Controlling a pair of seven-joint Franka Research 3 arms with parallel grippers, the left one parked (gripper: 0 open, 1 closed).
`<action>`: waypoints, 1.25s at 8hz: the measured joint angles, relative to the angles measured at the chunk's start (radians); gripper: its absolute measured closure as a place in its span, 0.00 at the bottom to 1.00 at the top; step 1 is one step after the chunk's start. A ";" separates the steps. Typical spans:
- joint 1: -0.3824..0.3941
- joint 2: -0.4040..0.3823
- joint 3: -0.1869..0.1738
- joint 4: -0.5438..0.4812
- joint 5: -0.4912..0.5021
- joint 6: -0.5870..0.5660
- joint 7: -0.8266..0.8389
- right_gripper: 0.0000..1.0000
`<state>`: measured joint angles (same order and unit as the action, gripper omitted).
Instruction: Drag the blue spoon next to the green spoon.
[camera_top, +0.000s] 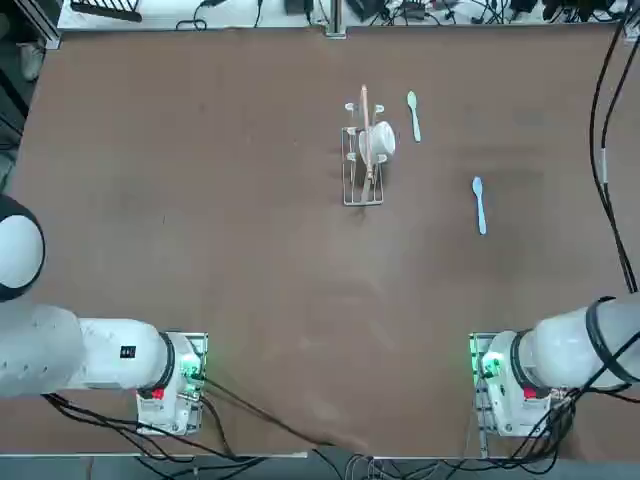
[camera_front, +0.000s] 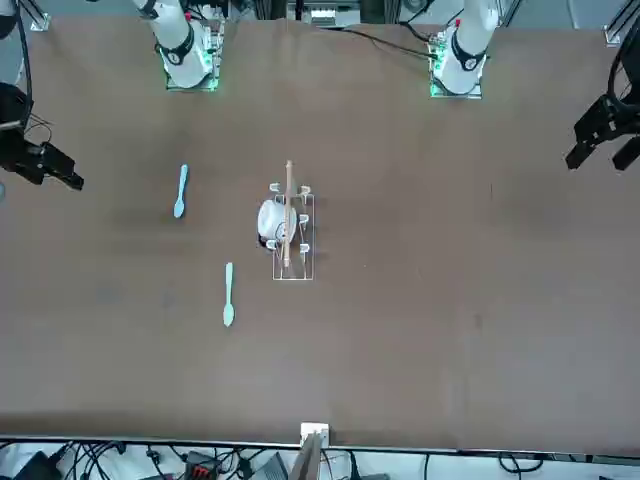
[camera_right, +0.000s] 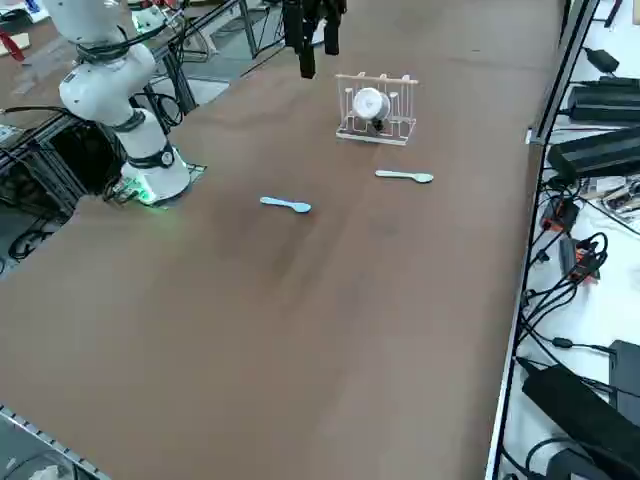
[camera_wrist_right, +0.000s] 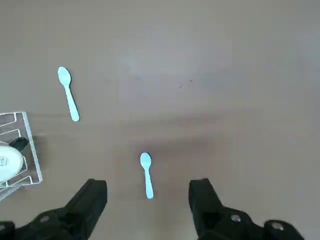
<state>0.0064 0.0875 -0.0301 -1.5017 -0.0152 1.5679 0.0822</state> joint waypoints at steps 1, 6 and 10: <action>0.000 0.000 0.000 0.000 0.000 0.000 0.000 0.00; 0.003 0.037 0.001 -0.010 0.000 -0.041 0.001 0.00; 0.045 0.117 0.003 -0.247 0.000 0.241 0.008 0.00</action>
<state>0.0509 0.2041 -0.0276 -1.7483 -0.0147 1.8087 0.0903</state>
